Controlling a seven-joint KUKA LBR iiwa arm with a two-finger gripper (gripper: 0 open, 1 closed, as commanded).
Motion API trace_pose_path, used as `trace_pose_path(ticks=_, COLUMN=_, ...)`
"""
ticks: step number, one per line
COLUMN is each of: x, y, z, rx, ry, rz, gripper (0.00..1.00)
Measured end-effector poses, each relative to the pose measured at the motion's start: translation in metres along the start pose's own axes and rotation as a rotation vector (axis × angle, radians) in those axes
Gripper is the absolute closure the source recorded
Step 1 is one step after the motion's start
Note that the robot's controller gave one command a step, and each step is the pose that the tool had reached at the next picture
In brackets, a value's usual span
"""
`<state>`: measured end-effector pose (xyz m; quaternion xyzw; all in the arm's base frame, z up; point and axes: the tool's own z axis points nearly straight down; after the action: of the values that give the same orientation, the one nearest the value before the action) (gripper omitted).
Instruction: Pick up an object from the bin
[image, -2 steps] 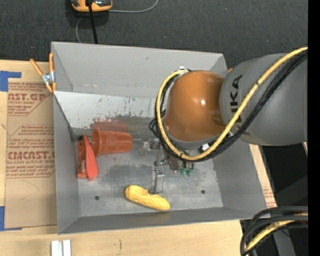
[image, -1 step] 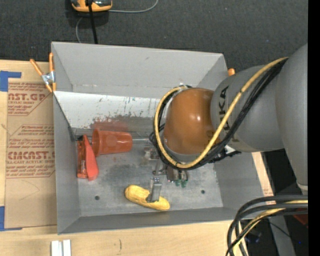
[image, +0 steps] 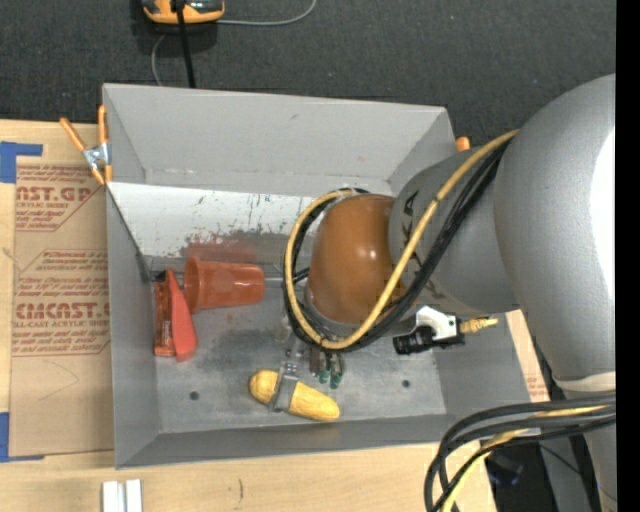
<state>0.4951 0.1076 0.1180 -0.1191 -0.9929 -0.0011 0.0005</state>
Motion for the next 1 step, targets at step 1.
trace_pose_path(ticks=1, x=-0.0025, y=-0.0257, z=0.0472, rx=0.0, ry=-0.002, rz=-0.35, gripper=1.0)
